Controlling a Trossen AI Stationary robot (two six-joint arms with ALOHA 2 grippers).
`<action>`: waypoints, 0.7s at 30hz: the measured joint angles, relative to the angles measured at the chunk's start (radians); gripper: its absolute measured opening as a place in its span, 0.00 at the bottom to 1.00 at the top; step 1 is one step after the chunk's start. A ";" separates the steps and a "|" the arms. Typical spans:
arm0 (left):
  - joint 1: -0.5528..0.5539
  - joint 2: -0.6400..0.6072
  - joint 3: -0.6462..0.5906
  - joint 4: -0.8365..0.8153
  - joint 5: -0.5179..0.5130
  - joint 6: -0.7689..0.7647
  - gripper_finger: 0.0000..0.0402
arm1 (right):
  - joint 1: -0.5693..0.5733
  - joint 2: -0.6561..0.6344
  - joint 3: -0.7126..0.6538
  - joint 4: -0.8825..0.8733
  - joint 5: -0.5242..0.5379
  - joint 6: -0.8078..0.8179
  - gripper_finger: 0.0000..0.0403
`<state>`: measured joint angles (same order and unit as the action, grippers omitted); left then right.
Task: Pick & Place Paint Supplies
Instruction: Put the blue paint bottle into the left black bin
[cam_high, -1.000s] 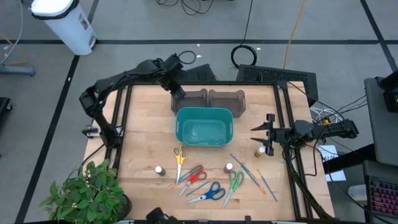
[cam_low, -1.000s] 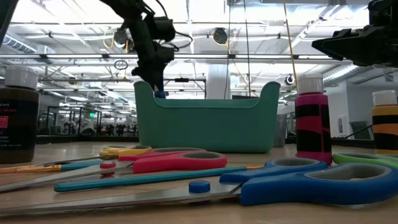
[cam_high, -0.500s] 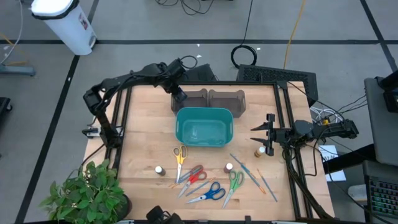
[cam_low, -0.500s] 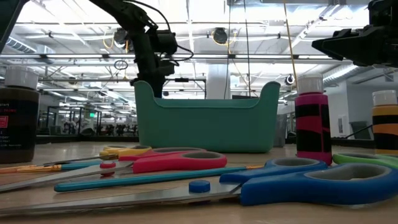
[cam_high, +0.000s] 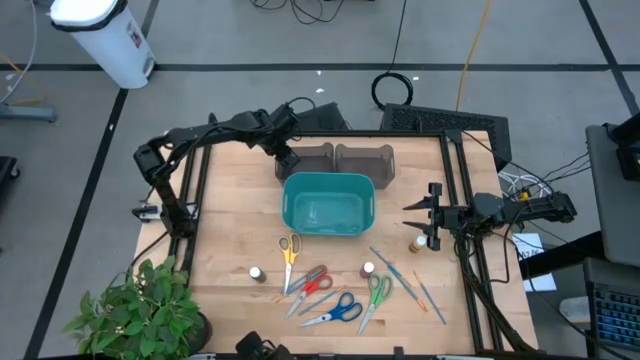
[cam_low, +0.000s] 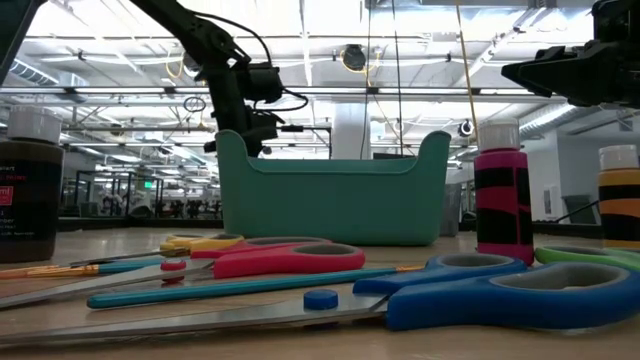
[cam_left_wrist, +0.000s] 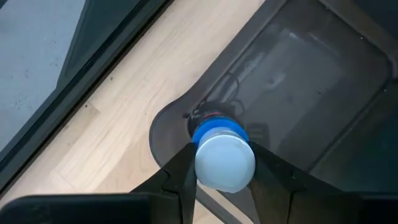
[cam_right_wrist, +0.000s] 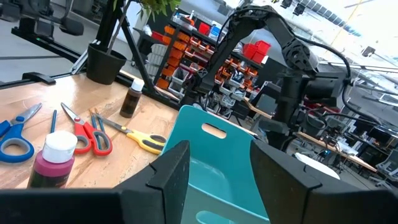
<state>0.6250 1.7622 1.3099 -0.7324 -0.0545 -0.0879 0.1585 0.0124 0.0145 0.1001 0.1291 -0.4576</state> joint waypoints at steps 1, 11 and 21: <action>0.000 0.000 -0.002 0.003 0.000 0.000 0.30 | 0.000 0.000 0.000 0.000 0.000 0.000 0.40; 0.000 0.000 -0.006 0.003 -0.001 0.014 0.50 | 0.000 0.000 0.000 0.000 0.000 0.000 0.40; 0.000 -0.073 -0.006 0.001 0.002 0.014 0.64 | 0.000 0.000 0.000 0.000 0.000 0.000 0.40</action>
<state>0.6250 1.6889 1.3041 -0.7313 -0.0528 -0.0738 0.1589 0.0124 0.0143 0.1001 0.1291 -0.4576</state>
